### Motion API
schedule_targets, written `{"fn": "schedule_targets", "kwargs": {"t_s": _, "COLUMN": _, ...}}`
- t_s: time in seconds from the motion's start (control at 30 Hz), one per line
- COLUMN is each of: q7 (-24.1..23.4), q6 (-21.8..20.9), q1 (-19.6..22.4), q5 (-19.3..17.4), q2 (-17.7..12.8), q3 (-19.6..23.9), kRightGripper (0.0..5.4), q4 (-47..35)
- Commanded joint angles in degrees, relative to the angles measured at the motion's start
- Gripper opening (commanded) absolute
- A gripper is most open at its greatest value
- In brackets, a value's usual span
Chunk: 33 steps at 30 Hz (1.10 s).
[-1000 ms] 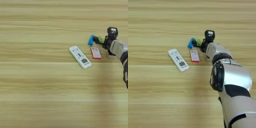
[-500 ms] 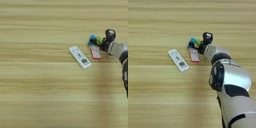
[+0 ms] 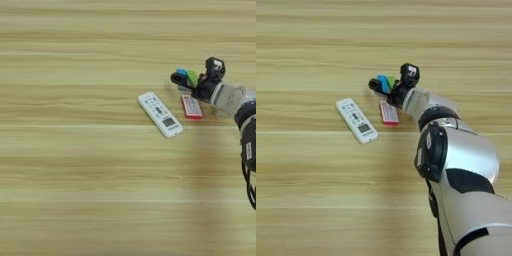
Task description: Move the objects on the table
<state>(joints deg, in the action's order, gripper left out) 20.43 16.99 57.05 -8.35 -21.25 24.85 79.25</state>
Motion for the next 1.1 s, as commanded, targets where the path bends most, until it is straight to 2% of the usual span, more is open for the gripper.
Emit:
{"fn": "schedule_targets", "kwargs": {"t_s": 0.03, "q7": 0.81, "q6": -0.70, "q1": 4.57, "q5": -0.25, "q2": 0.02, "q3": -0.11, "kRightGripper": 5.36, "q4": -1.82}}
{"fn": "schedule_targets", "kwargs": {"t_s": 0.47, "q7": 0.33, "q6": -2.19, "q1": 5.60, "q5": 0.17, "q2": 1.46, "q3": -0.23, "kRightGripper": 5.36, "q4": -1.71}}
{"fn": "schedule_targets", "kwargs": {"t_s": 1.1, "q7": 0.77, "q6": -2.06, "q1": 6.30, "q5": 0.41, "q2": 3.36, "q3": -0.56, "kRightGripper": 5.36, "q4": -1.59}}
